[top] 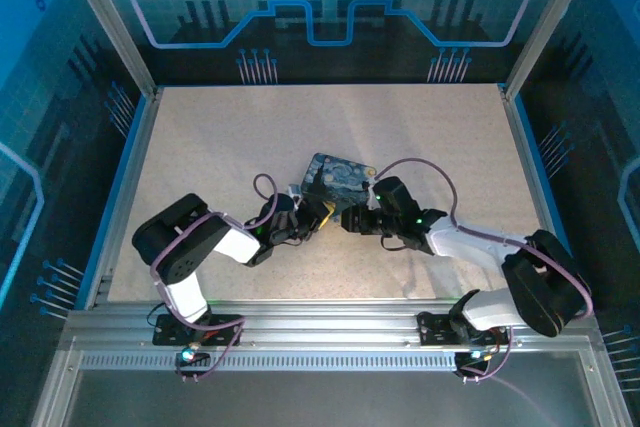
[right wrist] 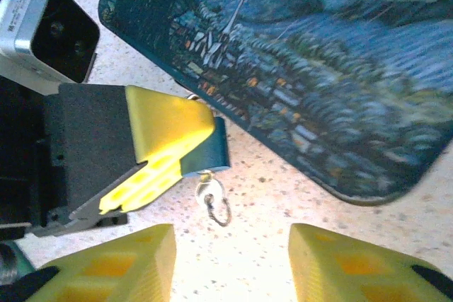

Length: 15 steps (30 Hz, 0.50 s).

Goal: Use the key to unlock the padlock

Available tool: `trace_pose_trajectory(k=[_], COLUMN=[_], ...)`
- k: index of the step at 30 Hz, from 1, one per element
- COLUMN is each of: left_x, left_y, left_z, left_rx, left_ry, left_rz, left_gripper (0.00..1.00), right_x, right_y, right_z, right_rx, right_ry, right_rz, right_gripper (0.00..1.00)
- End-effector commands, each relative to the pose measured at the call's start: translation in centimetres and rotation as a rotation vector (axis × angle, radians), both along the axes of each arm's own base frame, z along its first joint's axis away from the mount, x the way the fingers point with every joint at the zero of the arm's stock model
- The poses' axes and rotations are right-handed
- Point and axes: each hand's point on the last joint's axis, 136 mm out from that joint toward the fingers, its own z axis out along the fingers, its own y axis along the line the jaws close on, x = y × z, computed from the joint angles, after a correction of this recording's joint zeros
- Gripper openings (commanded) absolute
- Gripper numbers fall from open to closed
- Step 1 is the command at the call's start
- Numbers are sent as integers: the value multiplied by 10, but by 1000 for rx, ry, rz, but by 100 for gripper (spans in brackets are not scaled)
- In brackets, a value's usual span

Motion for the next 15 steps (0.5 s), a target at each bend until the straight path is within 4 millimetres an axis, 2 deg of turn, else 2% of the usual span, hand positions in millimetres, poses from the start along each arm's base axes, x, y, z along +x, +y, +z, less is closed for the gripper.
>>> trace_pose_trajectory(k=[1, 10, 15], left_x=[-1, -1, -1], left_y=[1, 0, -2], left_z=[6, 17, 23], left_rx=[51, 55, 54], left_ry=[-22, -28, -31], left_rz=[-6, -10, -17], left_gripper=[0, 0, 0], right_x=[2, 8, 13], right_y=[-17, -30, -40], right_z=[12, 32, 44], right_rx=[-107, -209, -263], right_ry=[-72, -248, -387], right_rz=[3, 83, 93], right_gripper=[53, 73, 88])
